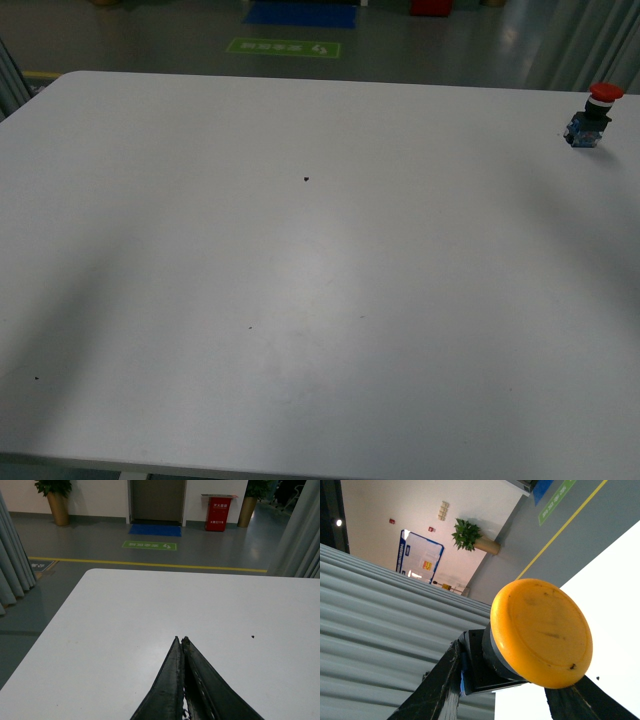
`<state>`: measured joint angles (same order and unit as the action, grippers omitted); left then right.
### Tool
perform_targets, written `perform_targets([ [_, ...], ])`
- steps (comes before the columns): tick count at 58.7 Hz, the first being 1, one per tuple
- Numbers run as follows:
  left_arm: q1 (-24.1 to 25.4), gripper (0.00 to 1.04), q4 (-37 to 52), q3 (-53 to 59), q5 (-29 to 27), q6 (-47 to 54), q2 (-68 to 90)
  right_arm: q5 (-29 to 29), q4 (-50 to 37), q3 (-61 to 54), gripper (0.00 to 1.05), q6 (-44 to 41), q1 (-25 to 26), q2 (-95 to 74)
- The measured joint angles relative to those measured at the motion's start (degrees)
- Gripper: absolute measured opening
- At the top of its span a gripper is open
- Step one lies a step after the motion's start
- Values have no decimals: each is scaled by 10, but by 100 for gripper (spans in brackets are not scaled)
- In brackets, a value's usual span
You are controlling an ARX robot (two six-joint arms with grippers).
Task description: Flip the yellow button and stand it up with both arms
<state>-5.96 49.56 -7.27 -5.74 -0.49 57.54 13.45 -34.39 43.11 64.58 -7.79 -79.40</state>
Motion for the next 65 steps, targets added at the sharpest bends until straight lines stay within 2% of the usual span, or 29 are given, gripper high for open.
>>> perform_targets([
  [5,9,4,-21,17,9,0,-38,2,-1,-6,39,-3,3,0],
  [9,43,4,-2,44,53,0,-50,2,-1,-10,39,-8,4,1],
  [14,57,4,-32,56,54,0,-83,0,-1,-14,39,-12,5,5],
  [36,58,4,-176,59,56,0,-250,-7,-2,-23,39,-17,1,19],
  [65,58,4,-306,59,56,0,-388,-9,-5,-29,39,-26,0,23],
])
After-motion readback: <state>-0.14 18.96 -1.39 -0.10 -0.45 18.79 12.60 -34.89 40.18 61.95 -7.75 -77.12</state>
